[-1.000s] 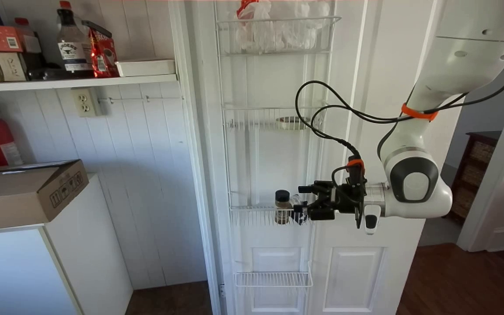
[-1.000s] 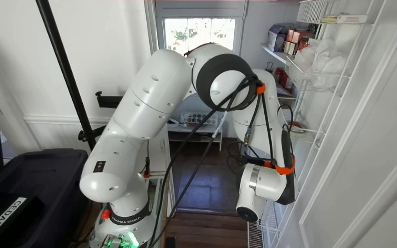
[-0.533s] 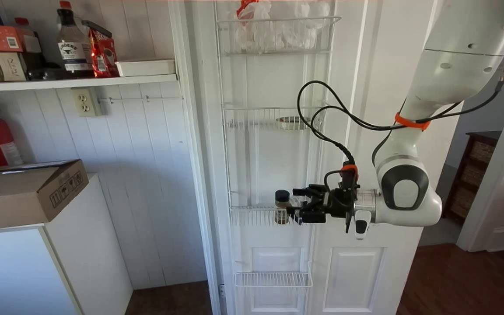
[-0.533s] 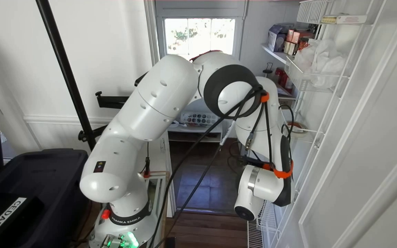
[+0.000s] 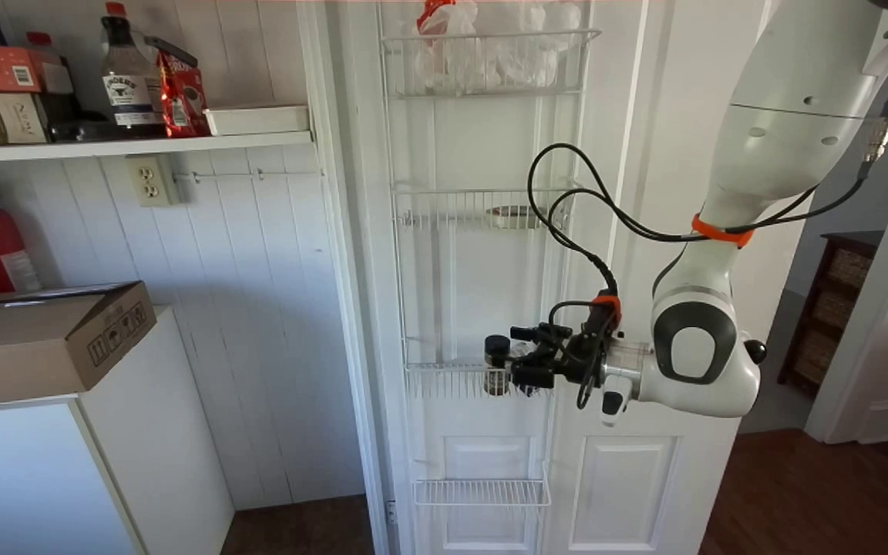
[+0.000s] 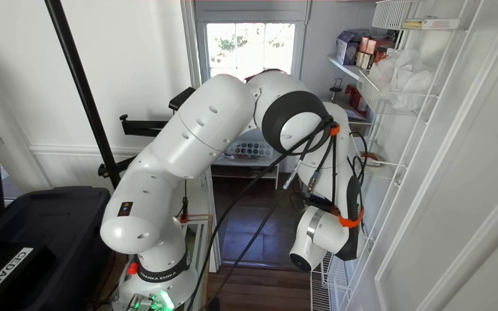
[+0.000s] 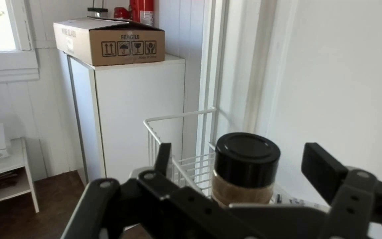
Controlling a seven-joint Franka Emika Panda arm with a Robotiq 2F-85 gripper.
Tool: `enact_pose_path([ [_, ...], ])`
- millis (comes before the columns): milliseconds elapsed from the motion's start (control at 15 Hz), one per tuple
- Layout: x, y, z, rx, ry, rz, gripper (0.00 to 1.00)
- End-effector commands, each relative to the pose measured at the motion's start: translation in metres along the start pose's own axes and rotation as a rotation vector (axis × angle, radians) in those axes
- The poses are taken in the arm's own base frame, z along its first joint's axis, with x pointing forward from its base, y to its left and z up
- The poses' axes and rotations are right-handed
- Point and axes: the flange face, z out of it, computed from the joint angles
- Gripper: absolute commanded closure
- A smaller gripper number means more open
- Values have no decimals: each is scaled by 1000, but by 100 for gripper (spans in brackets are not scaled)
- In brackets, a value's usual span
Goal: Move the spice bottle to the rack above it
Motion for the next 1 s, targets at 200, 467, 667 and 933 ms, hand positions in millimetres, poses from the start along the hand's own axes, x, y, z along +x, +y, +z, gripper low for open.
enact_pose_path([
  [200,8,-2,10,84,-44,-8,2],
  [467,12,-1,10,103,-67,-13,42],
  [667,14,-1,9,106,-70,-11,65],
  [933,17,-1,9,101,-53,-6,76],
])
